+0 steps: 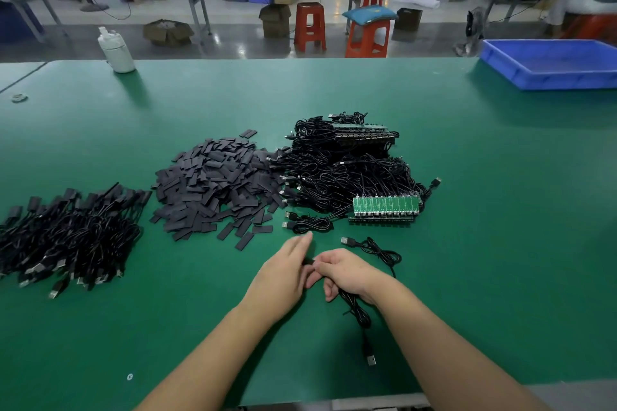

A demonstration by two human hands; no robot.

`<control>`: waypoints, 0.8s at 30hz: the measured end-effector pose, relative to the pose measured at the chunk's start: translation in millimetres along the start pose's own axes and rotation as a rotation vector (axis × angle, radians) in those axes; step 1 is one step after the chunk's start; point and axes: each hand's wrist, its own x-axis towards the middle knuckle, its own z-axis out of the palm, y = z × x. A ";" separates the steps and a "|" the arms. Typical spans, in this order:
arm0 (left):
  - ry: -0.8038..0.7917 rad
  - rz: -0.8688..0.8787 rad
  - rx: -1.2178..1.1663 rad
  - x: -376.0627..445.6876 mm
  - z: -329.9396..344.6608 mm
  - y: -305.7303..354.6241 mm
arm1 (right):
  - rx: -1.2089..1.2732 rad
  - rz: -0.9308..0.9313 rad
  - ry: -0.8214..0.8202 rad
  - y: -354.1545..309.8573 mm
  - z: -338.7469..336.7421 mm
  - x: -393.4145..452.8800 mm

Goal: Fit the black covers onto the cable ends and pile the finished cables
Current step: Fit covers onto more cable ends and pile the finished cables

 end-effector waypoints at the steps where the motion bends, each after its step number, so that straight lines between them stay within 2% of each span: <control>1: 0.095 -0.118 -0.173 -2.6 1.0 2.8 | 0.031 0.000 0.020 -1.0 -0.3 -0.5; 3: 0.222 -0.351 -0.443 -6.9 0.6 10.5 | 0.119 -0.006 0.069 -4.2 0.0 -1.1; 5: 0.231 -0.484 -0.586 -11.6 2.2 14.0 | 0.292 -0.030 0.125 -8.7 2.4 -1.4; 8: 0.186 -0.520 -0.796 -14.0 -0.3 21.5 | 0.607 -0.114 0.206 -23.0 10.7 0.0; 11: 0.031 -0.523 -1.002 -13.8 -7.8 31.4 | 0.941 -0.197 0.244 -42.8 19.5 2.9; 13: -0.023 -0.522 -0.989 -14.0 -12.3 35.7 | 1.095 -0.218 0.272 -53.9 23.4 5.4; 15: 0.000 -0.524 -0.929 -15.3 -20.2 34.5 | 1.101 -0.239 0.288 -58.6 26.4 7.4; 17: 0.033 -0.545 -0.832 -17.4 -32.6 24.9 | 0.872 -0.240 0.321 -59.5 26.8 6.6; 22: 0.160 -0.634 -0.285 -24.0 -90.8 -46.7 | -0.519 -0.227 0.714 -40.1 -3.6 -9.7; 24: 0.181 -0.682 -0.022 -28.0 -119.7 -86.4 | -0.820 -0.203 0.830 -25.5 -24.5 -21.1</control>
